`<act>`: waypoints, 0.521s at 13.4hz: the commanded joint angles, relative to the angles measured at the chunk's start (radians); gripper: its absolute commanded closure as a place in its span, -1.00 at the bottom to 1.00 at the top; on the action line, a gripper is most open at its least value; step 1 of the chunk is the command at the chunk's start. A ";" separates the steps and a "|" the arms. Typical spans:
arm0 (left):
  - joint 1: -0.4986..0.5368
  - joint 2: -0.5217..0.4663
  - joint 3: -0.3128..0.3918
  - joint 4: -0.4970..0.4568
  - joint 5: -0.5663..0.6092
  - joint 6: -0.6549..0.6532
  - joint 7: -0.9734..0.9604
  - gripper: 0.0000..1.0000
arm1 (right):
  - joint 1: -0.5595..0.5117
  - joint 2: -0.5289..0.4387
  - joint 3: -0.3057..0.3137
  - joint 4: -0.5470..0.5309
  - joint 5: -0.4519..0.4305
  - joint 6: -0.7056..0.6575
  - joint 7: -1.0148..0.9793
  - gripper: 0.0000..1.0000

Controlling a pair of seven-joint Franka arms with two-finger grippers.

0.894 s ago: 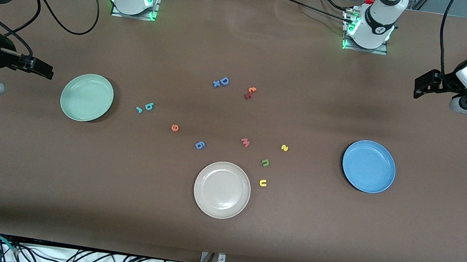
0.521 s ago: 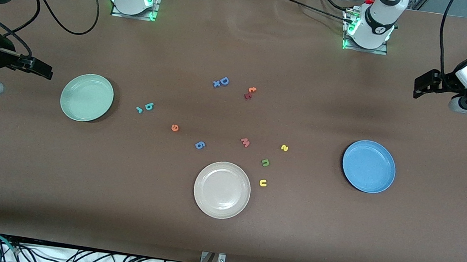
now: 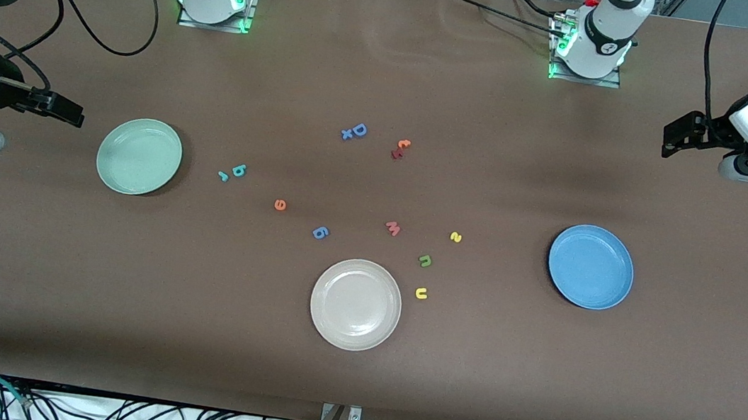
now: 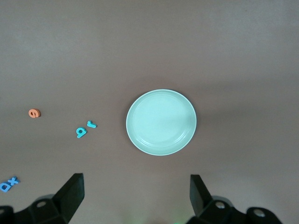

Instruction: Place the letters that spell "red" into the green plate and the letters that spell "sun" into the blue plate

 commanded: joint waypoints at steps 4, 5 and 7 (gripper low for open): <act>-0.005 -0.017 -0.002 -0.011 0.004 -0.001 0.014 -1.00 | 0.000 -0.015 -0.006 -0.013 0.020 -0.003 0.001 -1.00; -0.005 -0.017 0.000 -0.011 0.004 -0.001 0.014 -1.00 | 0.000 -0.015 -0.006 -0.015 0.020 -0.003 0.001 -1.00; -0.005 -0.017 -0.002 -0.011 0.004 -0.001 0.014 -1.00 | -0.001 -0.015 -0.006 -0.015 0.020 -0.005 -0.004 -1.00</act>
